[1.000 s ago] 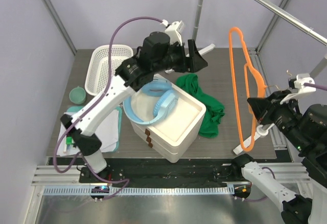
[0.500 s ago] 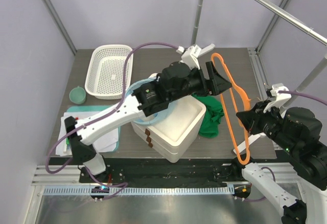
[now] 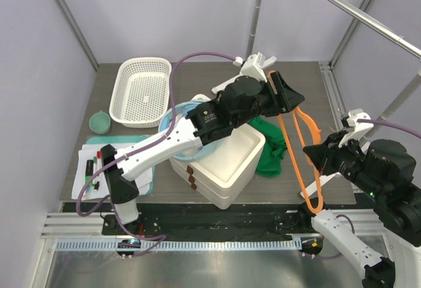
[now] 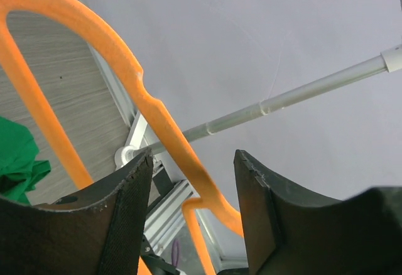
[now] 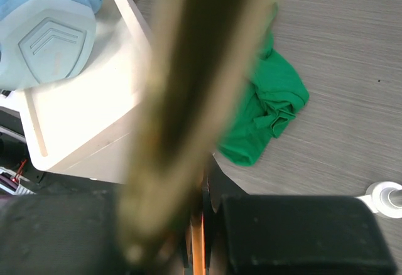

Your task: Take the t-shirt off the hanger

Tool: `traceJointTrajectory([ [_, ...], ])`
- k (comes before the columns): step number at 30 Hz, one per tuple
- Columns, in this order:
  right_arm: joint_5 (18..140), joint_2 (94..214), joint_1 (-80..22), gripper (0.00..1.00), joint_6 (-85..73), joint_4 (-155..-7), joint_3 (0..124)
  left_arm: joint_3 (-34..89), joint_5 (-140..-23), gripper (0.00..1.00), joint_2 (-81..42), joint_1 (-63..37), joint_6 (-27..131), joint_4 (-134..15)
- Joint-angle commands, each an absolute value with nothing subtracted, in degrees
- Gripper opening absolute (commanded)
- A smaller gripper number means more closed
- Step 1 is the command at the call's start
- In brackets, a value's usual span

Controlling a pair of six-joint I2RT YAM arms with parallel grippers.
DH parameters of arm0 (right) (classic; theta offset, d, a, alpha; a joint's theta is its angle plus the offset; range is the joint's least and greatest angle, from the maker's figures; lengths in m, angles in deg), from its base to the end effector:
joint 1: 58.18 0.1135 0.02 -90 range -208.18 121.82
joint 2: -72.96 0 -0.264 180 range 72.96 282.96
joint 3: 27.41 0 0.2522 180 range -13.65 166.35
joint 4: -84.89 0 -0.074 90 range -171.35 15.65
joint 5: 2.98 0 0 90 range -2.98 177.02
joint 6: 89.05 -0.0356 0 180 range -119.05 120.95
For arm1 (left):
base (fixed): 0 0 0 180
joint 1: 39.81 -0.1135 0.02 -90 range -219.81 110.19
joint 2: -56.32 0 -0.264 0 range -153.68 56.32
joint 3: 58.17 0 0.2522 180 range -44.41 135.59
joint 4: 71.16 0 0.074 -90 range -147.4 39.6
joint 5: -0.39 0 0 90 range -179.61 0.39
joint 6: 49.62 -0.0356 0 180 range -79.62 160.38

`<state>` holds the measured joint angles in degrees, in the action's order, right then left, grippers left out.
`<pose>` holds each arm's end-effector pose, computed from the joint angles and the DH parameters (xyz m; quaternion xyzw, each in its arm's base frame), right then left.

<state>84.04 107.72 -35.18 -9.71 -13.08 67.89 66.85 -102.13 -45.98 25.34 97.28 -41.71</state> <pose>0.0260 0.0131 0.4435 -0.1034 0.8199 0.1835 0.5324 0.1822 -0.3750 0.4561 -0.0188 0.7462 -0.5383 0.3912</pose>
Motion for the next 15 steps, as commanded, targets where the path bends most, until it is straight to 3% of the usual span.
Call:
traceJointTrajectory([
  [1,82.28,106.62,-35.24,0.01,-8.55,-15.08,68.00,68.97,-102.62,0.52,-47.30,25.50,99.44,-45.44],
  [5,81.66,106.27,-35.24,0.03,-8.89,-15.35,67.56,68.79,-100.87,0.42,-48.00,25.58,99.27,-48.24],
  [8,81.48,106.18,-35.33,0.05,-9.42,-15.44,67.74,68.70,-98.67,0.25,-48.70,25.67,99.18,-49.92],
  [10,80.78,106.27,-35.24,0.08,-9.69,-15.44,67.83,68.88,-97.62,0.02,-48.97,25.67,99.96,-50.28],
  [11,80.69,106.27,-35.24,0.10,-9.77,-15.35,68.09,68.88,-97.70,0.00,-48.88,25.67,100.49,-50.19],
  [13,80.78,106.18,-35.24,0.20,-10.48,-14.91,68.27,68.88,-98.74,0.00,-48.53,25.76,102.60,-49.58],
  [15,81.39,105.83,-35.33,0.39,-11.44,-14.30,68.71,68.97,-100.50,0.00,-47.57,25.76,104.00,-47.91],
])
